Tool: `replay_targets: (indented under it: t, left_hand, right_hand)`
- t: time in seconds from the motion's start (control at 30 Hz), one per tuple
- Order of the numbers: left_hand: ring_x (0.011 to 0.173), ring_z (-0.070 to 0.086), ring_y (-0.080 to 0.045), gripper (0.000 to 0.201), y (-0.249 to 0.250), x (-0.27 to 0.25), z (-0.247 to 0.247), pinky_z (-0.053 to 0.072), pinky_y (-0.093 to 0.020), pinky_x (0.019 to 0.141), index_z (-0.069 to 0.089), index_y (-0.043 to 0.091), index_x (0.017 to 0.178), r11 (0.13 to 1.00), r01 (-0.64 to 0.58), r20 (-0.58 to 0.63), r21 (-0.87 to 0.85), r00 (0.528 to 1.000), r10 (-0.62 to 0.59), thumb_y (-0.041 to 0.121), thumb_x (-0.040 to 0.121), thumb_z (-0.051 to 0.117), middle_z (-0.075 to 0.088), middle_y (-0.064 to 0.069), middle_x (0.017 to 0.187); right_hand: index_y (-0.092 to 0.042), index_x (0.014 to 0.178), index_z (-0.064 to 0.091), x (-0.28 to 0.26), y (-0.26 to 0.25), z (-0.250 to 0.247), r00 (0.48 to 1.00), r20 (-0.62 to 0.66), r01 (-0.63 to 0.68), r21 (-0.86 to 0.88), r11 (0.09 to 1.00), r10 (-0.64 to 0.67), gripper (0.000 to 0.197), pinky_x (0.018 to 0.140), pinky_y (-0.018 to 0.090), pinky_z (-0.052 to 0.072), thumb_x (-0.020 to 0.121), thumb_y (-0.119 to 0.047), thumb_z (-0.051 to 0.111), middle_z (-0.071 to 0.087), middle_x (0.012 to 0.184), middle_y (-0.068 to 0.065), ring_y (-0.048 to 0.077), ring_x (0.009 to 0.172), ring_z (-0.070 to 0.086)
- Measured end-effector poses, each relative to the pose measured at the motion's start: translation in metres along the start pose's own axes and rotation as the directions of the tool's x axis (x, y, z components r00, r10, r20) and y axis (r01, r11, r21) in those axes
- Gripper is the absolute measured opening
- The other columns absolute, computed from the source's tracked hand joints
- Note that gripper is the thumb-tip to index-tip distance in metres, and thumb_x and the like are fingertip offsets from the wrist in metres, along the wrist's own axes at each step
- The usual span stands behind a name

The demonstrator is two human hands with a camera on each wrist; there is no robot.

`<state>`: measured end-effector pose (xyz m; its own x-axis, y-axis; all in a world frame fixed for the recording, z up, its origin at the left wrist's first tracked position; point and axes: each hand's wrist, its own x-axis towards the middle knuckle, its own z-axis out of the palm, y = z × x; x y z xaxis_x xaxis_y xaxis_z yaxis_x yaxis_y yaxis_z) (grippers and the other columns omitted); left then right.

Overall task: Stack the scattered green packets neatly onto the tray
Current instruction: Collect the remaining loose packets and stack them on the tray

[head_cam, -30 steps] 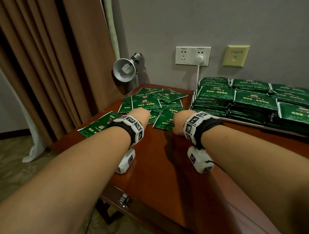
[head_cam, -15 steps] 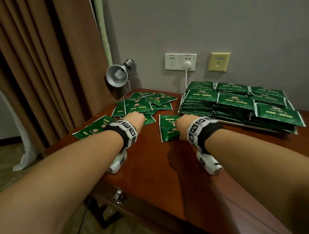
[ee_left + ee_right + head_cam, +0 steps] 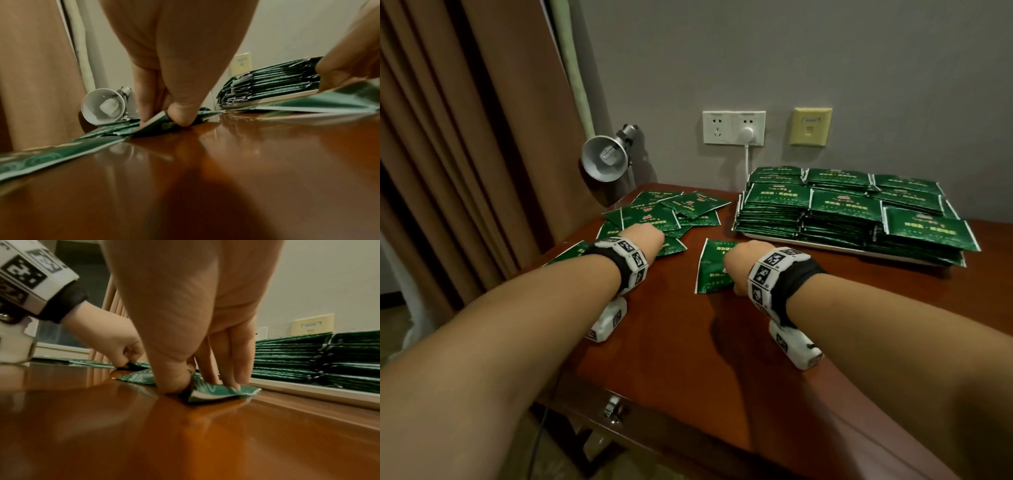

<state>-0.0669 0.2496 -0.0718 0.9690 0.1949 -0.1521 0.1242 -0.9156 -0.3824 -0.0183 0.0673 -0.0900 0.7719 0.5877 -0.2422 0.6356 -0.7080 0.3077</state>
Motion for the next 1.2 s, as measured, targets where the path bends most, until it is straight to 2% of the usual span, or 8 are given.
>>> replay_targets:
  t: [0.2, 0.33, 0.43, 0.57, 0.73, 0.83, 1.0, 1.2]
  left_hand:
    - [0.073, 0.056, -0.022, 0.002, 0.021, -0.034, 0.002, 0.048, -0.031, 0.059, 0.057, 0.013, 0.083, 0.980, -0.194, -0.093, 0.035, 0.976, 0.197, 0.013, 0.085, 0.057, 0.052, -0.001, 0.075]
    - [0.071, 0.057, -0.022, 0.010, 0.027, -0.060, 0.002, 0.052, -0.034, 0.061, 0.056, 0.014, 0.084, 0.923, -0.384, -0.149, -0.007, 0.913, 0.379, 0.024, 0.083, 0.057, 0.058, -0.002, 0.078]
    - [0.081, 0.056, -0.021, 0.020, 0.032, -0.073, 0.002, 0.053, -0.036, 0.068, 0.058, 0.018, 0.091, 0.875, -0.465, -0.205, -0.136, 0.877, 0.434, 0.036, 0.082, 0.060, 0.054, 0.000, 0.090]
    - [0.128, 0.041, -0.024, 0.093, 0.042, -0.069, 0.004, 0.045, -0.042, 0.101, 0.030, 0.022, 0.146, 0.900, -0.354, -0.189, -0.256, 0.931, 0.312, 0.069, 0.073, 0.064, 0.037, -0.005, 0.142]
    - [0.147, 0.004, -0.037, 0.139, 0.049, -0.038, 0.015, 0.016, -0.052, 0.117, -0.010, 0.030, 0.153, 0.920, -0.129, 0.052, -0.370, 0.986, 0.159, 0.076, 0.053, 0.075, -0.002, -0.013, 0.162]
    - [0.147, 0.011, -0.038, 0.143, 0.047, -0.022, 0.020, 0.018, -0.050, 0.118, -0.011, 0.026, 0.153, 0.922, -0.083, 0.141, -0.378, 0.979, 0.146, 0.081, 0.050, 0.072, 0.005, -0.015, 0.161]
    - [0.139, 0.031, -0.031, 0.131, 0.043, -0.019, 0.015, 0.033, -0.043, 0.112, 0.008, 0.017, 0.155, 0.910, -0.097, 0.048, -0.403, 0.991, 0.127, 0.072, 0.057, 0.076, 0.027, -0.011, 0.155]
    - [0.092, 0.061, -0.015, 0.069, 0.031, -0.029, 0.004, 0.053, -0.032, 0.076, 0.051, 0.028, 0.122, 0.879, -0.138, -0.231, -0.457, 0.972, 0.033, 0.057, 0.067, 0.079, 0.066, 0.006, 0.108]
  right_hand:
    - [-0.020, 0.073, 0.057, -0.014, 0.011, 0.003, 0.992, 0.098, -0.074, -0.062, 0.995, 0.080, 0.025, 0.067, 0.042, 0.058, 0.067, -0.032, 0.078, 0.058, 0.074, 0.002, 0.028, 0.071, 0.063]
    - [-0.023, 0.077, 0.059, -0.046, 0.030, 0.003, 0.958, 0.232, -0.153, -0.089, 0.984, 0.169, 0.021, 0.073, 0.034, 0.056, 0.073, -0.037, 0.075, 0.056, 0.073, -0.006, 0.018, 0.066, 0.055]
    - [-0.026, 0.088, 0.066, -0.064, 0.044, 0.008, 0.932, 0.309, -0.170, -0.096, 0.981, 0.192, 0.044, 0.075, 0.038, 0.057, 0.056, -0.054, 0.078, 0.066, 0.086, -0.003, 0.020, 0.077, 0.063]
    - [-0.021, 0.141, 0.034, -0.084, 0.048, 0.010, 0.984, 0.165, -0.064, 0.008, 0.998, 0.062, 0.104, 0.092, 0.042, 0.049, 0.058, -0.063, 0.081, 0.046, 0.137, 0.004, 0.027, 0.120, 0.051]
    - [-0.029, 0.154, -0.002, -0.070, 0.041, 0.001, 0.982, 0.186, 0.026, -0.024, 0.999, -0.021, 0.134, 0.116, 0.052, 0.024, 0.056, -0.063, 0.082, 0.002, 0.162, -0.001, 0.030, 0.148, 0.012]
    - [-0.031, 0.153, -0.007, -0.049, 0.039, -0.001, 0.974, 0.223, 0.055, -0.037, 0.998, -0.046, 0.140, 0.115, 0.053, 0.025, 0.051, -0.064, 0.083, 0.000, 0.162, -0.001, 0.030, 0.147, 0.013]
    - [-0.024, 0.154, 0.010, -0.032, 0.040, 0.000, 0.975, 0.214, 0.044, 0.049, 0.998, -0.054, 0.133, 0.105, 0.046, 0.042, 0.051, -0.071, 0.079, 0.030, 0.153, 0.005, 0.029, 0.134, 0.040]
    - [-0.017, 0.102, 0.062, -0.038, 0.044, 0.001, 0.998, 0.013, 0.062, 0.139, 0.988, -0.065, 0.075, 0.073, 0.036, 0.058, 0.055, -0.075, 0.074, 0.066, 0.089, -0.004, 0.017, 0.079, 0.064]
